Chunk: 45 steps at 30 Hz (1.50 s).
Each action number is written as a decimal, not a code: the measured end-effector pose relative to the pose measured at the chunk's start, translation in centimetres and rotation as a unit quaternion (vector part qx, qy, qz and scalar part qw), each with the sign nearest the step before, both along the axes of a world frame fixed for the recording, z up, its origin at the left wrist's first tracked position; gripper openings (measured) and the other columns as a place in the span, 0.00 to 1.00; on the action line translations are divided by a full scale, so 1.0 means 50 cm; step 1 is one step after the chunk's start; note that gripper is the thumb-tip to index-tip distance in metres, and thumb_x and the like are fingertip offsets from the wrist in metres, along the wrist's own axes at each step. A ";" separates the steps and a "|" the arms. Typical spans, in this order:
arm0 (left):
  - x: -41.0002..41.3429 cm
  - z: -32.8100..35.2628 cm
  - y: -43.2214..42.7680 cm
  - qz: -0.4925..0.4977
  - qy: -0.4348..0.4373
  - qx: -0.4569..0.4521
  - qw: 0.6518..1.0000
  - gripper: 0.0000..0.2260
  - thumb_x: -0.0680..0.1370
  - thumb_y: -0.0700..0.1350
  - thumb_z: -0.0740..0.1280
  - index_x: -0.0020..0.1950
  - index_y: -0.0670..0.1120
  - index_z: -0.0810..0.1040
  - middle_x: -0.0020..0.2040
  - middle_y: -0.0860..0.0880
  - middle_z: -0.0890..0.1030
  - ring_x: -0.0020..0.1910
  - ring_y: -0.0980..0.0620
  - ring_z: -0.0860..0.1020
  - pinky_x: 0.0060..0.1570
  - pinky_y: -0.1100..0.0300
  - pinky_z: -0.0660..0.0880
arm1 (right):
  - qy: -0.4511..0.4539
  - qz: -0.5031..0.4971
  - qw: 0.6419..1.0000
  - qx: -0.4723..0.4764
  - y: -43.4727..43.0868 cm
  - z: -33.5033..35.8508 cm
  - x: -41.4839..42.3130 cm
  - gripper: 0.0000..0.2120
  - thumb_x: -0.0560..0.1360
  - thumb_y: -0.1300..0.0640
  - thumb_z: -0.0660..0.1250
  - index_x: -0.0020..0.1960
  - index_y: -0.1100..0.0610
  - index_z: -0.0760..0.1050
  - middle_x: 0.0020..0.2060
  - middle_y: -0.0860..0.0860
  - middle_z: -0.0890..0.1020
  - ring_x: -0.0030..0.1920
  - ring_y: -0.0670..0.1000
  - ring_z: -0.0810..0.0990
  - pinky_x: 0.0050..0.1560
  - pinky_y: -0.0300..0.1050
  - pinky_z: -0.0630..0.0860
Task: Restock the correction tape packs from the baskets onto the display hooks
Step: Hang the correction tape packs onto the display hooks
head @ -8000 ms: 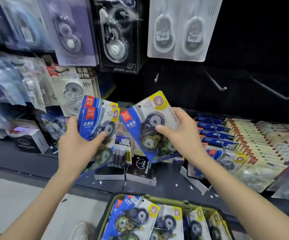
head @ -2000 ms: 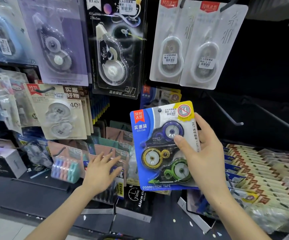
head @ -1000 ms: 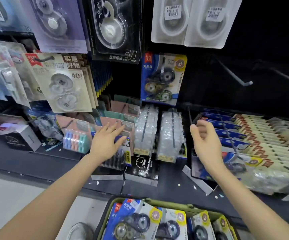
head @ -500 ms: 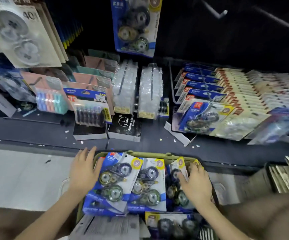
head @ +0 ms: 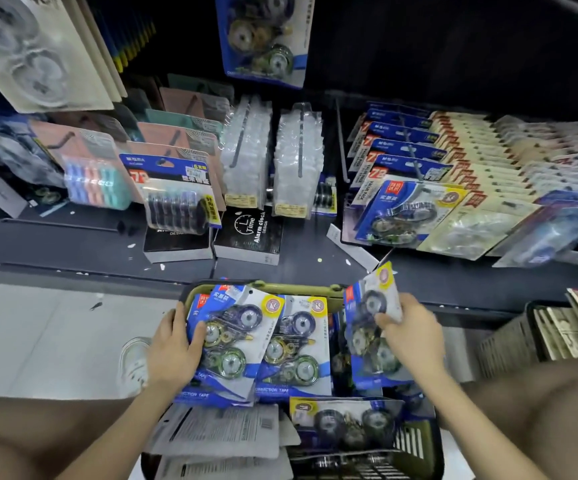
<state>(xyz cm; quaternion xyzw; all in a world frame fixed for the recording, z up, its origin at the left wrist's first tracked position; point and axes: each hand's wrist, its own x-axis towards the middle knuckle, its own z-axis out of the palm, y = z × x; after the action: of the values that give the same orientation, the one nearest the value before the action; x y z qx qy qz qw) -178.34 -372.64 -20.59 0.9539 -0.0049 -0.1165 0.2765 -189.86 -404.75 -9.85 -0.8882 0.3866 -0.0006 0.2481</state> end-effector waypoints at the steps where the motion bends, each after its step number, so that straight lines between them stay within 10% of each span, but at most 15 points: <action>1: 0.004 -0.001 0.000 -0.001 0.002 -0.002 1.000 0.27 0.82 0.52 0.61 0.77 0.41 0.62 0.69 0.38 0.71 0.66 0.38 0.71 0.62 0.43 0.71 | -0.040 -0.002 0.999 0.011 -0.003 0.029 -0.001 0.08 0.76 0.58 0.69 0.54 0.58 0.75 0.45 0.56 0.82 0.48 0.61 0.79 0.41 0.49 0.69; 7: 0.002 0.015 -0.010 -0.027 0.042 0.055 0.997 0.32 0.76 0.66 0.59 0.69 0.43 0.75 0.69 0.36 0.69 0.69 0.38 0.66 0.68 0.45 0.66 | -0.148 -0.051 0.921 0.357 0.063 -0.011 0.045 0.04 0.76 0.64 0.69 0.50 0.57 0.81 0.45 0.54 0.85 0.47 0.55 0.82 0.49 0.50 0.76; 20: 0.003 0.126 -0.026 0.097 0.090 0.016 0.991 0.26 0.62 0.61 0.75 0.45 0.42 0.73 0.52 0.40 0.76 0.56 0.40 0.73 0.54 0.53 0.70 | -0.065 -0.118 0.899 0.418 0.100 -0.143 0.036 0.05 0.76 0.58 0.72 0.50 0.52 0.76 0.49 0.50 0.82 0.51 0.50 0.79 0.54 0.48 0.73; 24: -0.011 0.168 -0.021 0.135 0.140 -0.154 0.969 0.19 0.64 0.47 0.78 0.46 0.40 0.74 0.46 0.42 0.80 0.49 0.40 0.79 0.51 0.49 0.74 | -0.062 -0.134 0.876 0.459 0.105 -0.135 0.064 0.23 0.69 0.59 0.78 0.59 0.60 0.72 0.51 0.55 0.83 0.52 0.55 0.81 0.54 0.50 0.76; 28: -0.025 0.190 -0.017 0.149 0.117 -0.246 0.951 0.20 0.62 0.45 0.74 0.51 0.43 0.74 0.47 0.44 0.81 0.48 0.42 0.80 0.51 0.46 0.76 | -0.042 -0.083 0.874 0.476 0.116 -0.128 0.072 0.09 0.71 0.62 0.75 0.47 0.55 0.77 0.45 0.51 0.84 0.45 0.48 0.81 0.44 0.41 0.75; 36: 0.014 0.195 0.010 0.168 0.046 -0.336 0.926 0.13 0.75 0.35 0.72 0.57 0.43 0.74 0.49 0.44 0.81 0.48 0.42 0.81 0.46 0.51 0.76 | -0.112 -0.038 0.857 0.502 0.074 -0.115 0.039 0.16 0.70 0.67 0.74 0.57 0.67 0.79 0.44 0.57 0.87 0.42 0.54 0.86 0.39 0.42 0.80; 41: 0.016 0.211 -0.010 0.149 0.085 -0.403 0.899 0.14 0.76 0.37 0.72 0.60 0.43 0.74 0.49 0.43 0.82 0.44 0.46 0.80 0.49 0.49 0.77 | -0.182 -0.011 0.804 0.567 0.001 -0.059 0.038 0.43 0.43 0.48 0.87 0.52 0.67 0.80 0.43 0.62 0.85 0.36 0.55 0.85 0.34 0.44 0.80; 45: 0.000 0.232 -0.054 0.123 0.157 -0.480 0.855 0.12 0.77 0.39 0.70 0.60 0.47 0.76 0.52 0.44 0.83 0.47 0.48 0.81 0.53 0.50 0.77 | -0.193 0.019 0.742 0.642 0.004 -0.027 0.055 0.44 0.41 0.50 0.87 0.53 0.66 0.81 0.45 0.62 0.85 0.39 0.57 0.86 0.36 0.47 0.82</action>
<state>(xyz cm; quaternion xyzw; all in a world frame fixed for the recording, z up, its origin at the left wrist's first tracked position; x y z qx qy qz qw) -178.33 -375.36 -9.00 0.6649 0.1002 -0.2126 0.7090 -187.10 -404.54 -11.18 -0.5071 0.2221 0.0810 0.8288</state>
